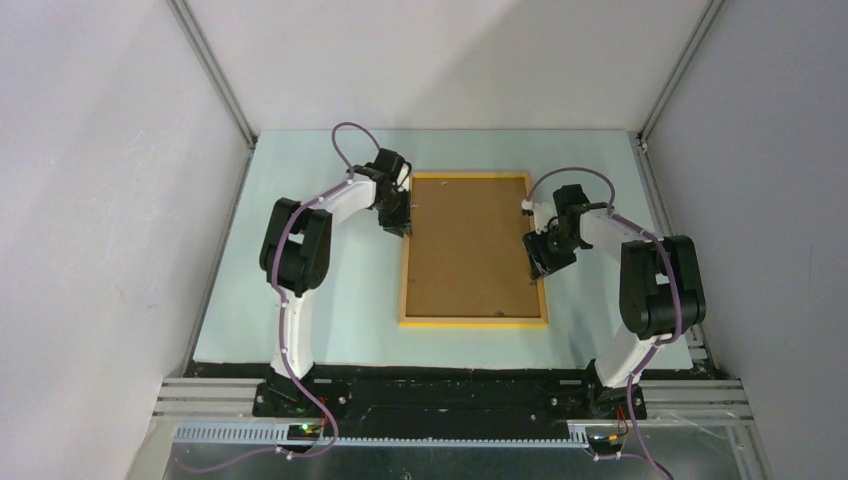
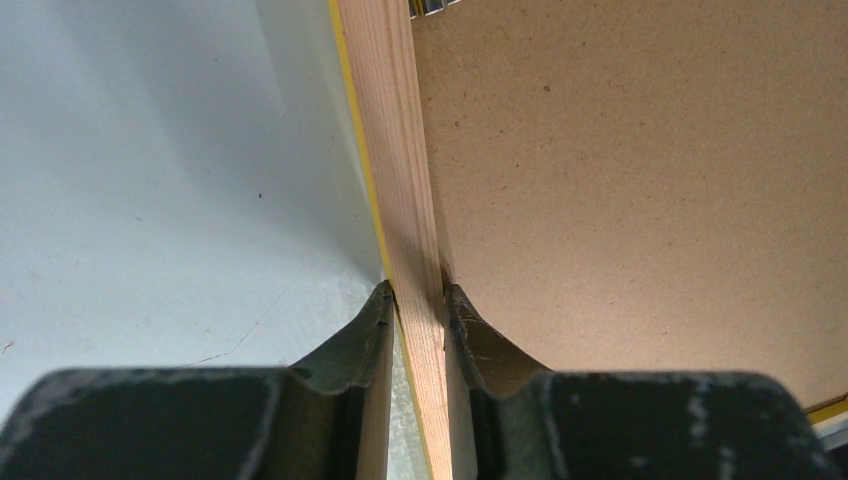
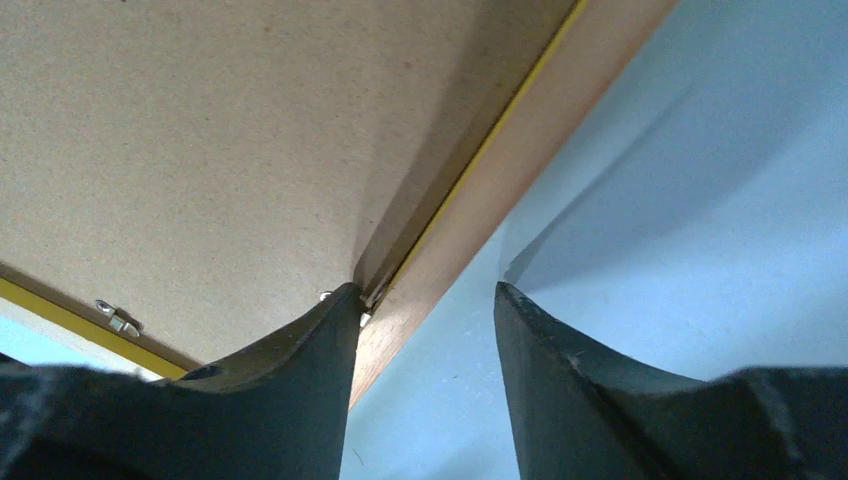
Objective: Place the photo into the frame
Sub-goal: Install the photo frame at the center of the board.
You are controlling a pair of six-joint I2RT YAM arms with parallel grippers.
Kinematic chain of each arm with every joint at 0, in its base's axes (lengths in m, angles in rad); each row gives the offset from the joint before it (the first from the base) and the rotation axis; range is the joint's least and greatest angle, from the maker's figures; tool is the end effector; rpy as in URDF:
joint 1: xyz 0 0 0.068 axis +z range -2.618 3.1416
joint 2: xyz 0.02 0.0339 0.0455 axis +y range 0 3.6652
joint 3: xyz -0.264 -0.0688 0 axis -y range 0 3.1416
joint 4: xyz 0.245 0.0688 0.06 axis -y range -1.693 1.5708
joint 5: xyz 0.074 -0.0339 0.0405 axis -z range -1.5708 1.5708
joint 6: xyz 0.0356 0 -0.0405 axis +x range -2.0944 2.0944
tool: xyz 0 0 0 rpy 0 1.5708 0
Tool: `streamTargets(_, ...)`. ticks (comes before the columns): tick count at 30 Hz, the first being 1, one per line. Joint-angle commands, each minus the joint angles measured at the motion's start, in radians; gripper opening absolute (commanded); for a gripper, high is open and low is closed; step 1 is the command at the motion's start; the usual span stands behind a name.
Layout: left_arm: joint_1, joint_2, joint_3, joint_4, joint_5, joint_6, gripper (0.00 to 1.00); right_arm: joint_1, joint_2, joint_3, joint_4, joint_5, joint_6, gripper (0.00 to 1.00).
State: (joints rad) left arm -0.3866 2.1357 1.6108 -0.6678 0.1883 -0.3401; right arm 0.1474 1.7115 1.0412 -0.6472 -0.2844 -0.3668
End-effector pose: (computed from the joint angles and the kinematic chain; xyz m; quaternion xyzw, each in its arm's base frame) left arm 0.4084 -0.1734 0.1644 0.0404 0.9772 -0.1528 0.1421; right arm 0.3085 0.0559 0.1650 -0.2670 0.9452 0.1261 0.1397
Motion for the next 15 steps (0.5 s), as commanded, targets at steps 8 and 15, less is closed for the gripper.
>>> streamTargets(8, -0.013, 0.004, -0.026, -0.001, 0.071, 0.049, 0.00, -0.104, -0.014, 0.089, 0.012, -0.099, 0.134, 0.62)
streamTargets(15, -0.012, 0.015, -0.030, 0.000, 0.142, 0.112, 0.00, -0.117, 0.021, 0.200, 0.097, -0.077, 0.218, 0.63)
